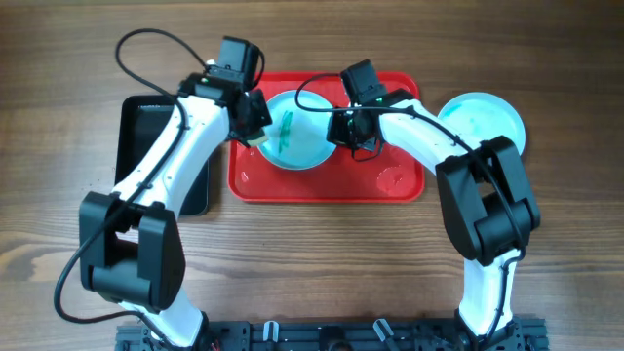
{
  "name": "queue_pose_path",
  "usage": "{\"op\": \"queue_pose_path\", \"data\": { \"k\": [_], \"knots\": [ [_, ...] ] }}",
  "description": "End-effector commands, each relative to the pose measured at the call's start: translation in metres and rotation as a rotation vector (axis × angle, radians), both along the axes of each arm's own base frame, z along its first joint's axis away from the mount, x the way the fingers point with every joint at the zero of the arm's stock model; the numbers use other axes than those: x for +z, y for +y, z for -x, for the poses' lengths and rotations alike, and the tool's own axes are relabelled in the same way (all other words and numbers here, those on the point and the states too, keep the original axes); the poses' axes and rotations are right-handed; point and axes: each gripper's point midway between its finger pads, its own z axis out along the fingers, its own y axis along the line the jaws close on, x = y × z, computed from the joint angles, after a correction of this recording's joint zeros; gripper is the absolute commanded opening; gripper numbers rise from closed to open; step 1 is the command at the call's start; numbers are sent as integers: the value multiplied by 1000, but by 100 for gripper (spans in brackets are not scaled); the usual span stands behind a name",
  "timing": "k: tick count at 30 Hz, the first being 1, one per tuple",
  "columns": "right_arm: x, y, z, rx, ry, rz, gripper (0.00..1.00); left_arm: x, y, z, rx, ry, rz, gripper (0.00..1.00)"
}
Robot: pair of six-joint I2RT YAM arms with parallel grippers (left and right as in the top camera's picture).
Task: Clean dirty plates on tray and stack at the side
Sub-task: 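Hold the green-streaked plate at the tray center with the right gripper, then lower the sponge in the left gripper onto the held plate, then scrub the green smear with the left-gripper sponge while right gripper holds rim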
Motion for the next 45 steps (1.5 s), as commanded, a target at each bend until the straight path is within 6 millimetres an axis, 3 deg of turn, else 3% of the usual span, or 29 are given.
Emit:
{"op": "queue_pose_path", "data": {
  "k": [1, 5, 8, 14, 18, 21, 25, 28, 30, 35, 38, 41, 45],
  "knots": [
    [-12, 5, 26, 88, 81, -3, 4, -10, -12, 0, -158, -14, -36, 4],
    [-12, 7, 30, 113, 90, -16, 4, -22, -23, -2, -313, -4, -36, 4],
    [-12, 8, 30, 124, 87, -17, 4, -47, -23, 1, -391, 49, -63, 4],
    [-11, 9, 30, 133, 83, -25, 4, -90, -33, 10, -477, 142, -24, 4],
    [-11, 10, 30, 141, 83, -31, 4, -108, -40, 11, -484, 165, 12, 4],
    [-10, 11, 29, 141, 77, -33, 4, -112, -56, 15, -511, 174, 92, 4],
    [-10, 11, 29, 140, 76, -34, 4, -103, -104, 41, -606, 214, 292, 4],
    [-10, 11, 29, 140, 75, -33, 4, -100, -121, 49, -642, 216, 328, 4],
    [-10, 11, 29, 141, 75, -33, 4, -103, -117, 43, -599, 205, 291, 4],
    [-10, 11, 29, 143, 75, -33, 4, -109, -69, -9, -263, 69, 33, 4],
    [-10, 11, 29, 143, 76, -33, 4, -106, -45, -27, -93, 0, -71, 4],
    [-10, 11, 29, 143, 75, -33, 4, -104, -28, -28, 41, -17, -124, 4],
    [-10, 11, 29, 143, 76, -33, 4, -109, -20, -11, 120, 52, -136, 4]
  ]
}}
